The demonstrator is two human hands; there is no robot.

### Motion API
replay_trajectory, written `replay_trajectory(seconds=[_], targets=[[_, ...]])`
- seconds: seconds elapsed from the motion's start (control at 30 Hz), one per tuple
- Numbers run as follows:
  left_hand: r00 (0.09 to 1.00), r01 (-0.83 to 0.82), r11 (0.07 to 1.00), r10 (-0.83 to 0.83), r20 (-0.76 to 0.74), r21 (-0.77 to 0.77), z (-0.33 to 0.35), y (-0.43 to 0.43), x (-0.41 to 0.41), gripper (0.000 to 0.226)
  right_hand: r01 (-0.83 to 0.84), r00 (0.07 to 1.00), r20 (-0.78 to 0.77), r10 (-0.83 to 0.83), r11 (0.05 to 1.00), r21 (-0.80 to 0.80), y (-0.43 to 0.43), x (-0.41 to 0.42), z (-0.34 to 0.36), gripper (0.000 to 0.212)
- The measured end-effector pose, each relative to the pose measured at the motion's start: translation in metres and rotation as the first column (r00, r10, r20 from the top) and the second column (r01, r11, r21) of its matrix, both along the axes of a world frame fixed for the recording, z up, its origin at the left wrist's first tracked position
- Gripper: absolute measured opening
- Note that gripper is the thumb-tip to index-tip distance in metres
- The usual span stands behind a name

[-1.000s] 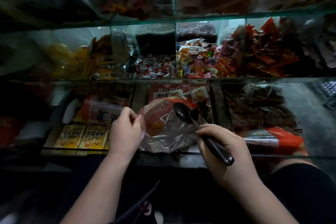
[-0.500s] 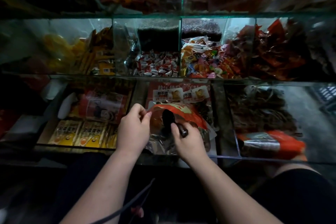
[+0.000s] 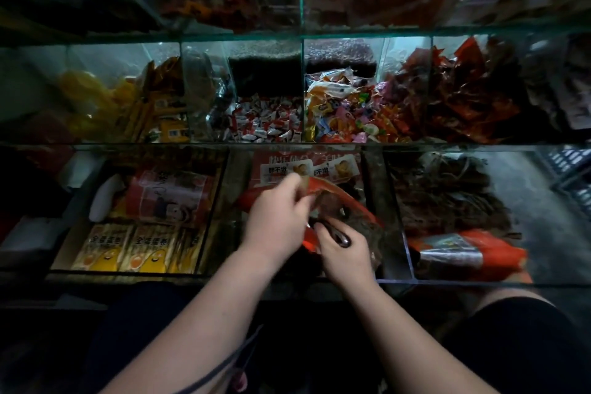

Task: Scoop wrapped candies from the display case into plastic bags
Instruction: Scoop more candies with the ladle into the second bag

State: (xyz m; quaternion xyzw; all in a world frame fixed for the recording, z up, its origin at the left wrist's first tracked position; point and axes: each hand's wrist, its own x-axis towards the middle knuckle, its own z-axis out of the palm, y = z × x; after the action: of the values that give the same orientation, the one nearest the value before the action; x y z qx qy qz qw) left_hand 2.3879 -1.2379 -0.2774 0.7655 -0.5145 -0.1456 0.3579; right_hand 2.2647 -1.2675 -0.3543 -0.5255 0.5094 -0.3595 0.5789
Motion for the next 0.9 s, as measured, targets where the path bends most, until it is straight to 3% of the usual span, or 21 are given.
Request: replay_trajectory(seconds=[0.07,0.13,0.2,0.27,0.43,0.6,0.7,0.9], targets=[[0.994,0.083,0.997,-0.082,0.066,-0.013,0.000,-0.012,-0.028,0.020,0.078,0.992,0.094,-0.089,0.991,0.107,-0.001,-0.016,0.003,0.007],[0.987,0.137,0.991,-0.135,0.087,-0.011,-0.001,-0.023,-0.048,0.022,0.129,0.953,0.225,-0.204,0.943,0.308,-0.004,-0.031,0.004,0.018],[0.986,0.159,0.987,-0.159,0.055,0.003,-0.002,-0.027,-0.058,0.020,0.096,0.896,0.332,-0.294,0.859,0.503,-0.007,-0.041,0.005,0.025],[0.991,0.128,0.992,-0.127,0.042,-0.010,-0.003,-0.027,-0.058,0.014,0.066,0.855,0.384,-0.349,0.808,0.586,-0.011,-0.046,0.008,0.032],[0.993,-0.088,0.996,0.085,-0.081,-0.034,0.004,-0.021,-0.025,0.014,0.067,0.825,0.452,-0.340,0.852,0.519,-0.013,-0.053,0.015,0.037],[0.919,-0.340,0.937,0.313,-0.242,-0.080,0.017,-0.025,0.023,0.023,0.157,0.850,0.420,-0.318,0.914,0.373,-0.010,-0.079,0.042,0.025],[0.904,-0.405,0.913,0.391,-0.175,-0.054,0.021,-0.025,0.046,0.026,0.202,0.872,0.382,-0.308,0.935,0.292,-0.006,-0.095,0.061,0.023],[0.940,-0.335,0.940,0.338,-0.045,0.060,0.014,-0.017,0.044,0.020,0.258,0.892,0.319,-0.319,0.941,0.219,0.003,-0.119,0.084,0.030]])
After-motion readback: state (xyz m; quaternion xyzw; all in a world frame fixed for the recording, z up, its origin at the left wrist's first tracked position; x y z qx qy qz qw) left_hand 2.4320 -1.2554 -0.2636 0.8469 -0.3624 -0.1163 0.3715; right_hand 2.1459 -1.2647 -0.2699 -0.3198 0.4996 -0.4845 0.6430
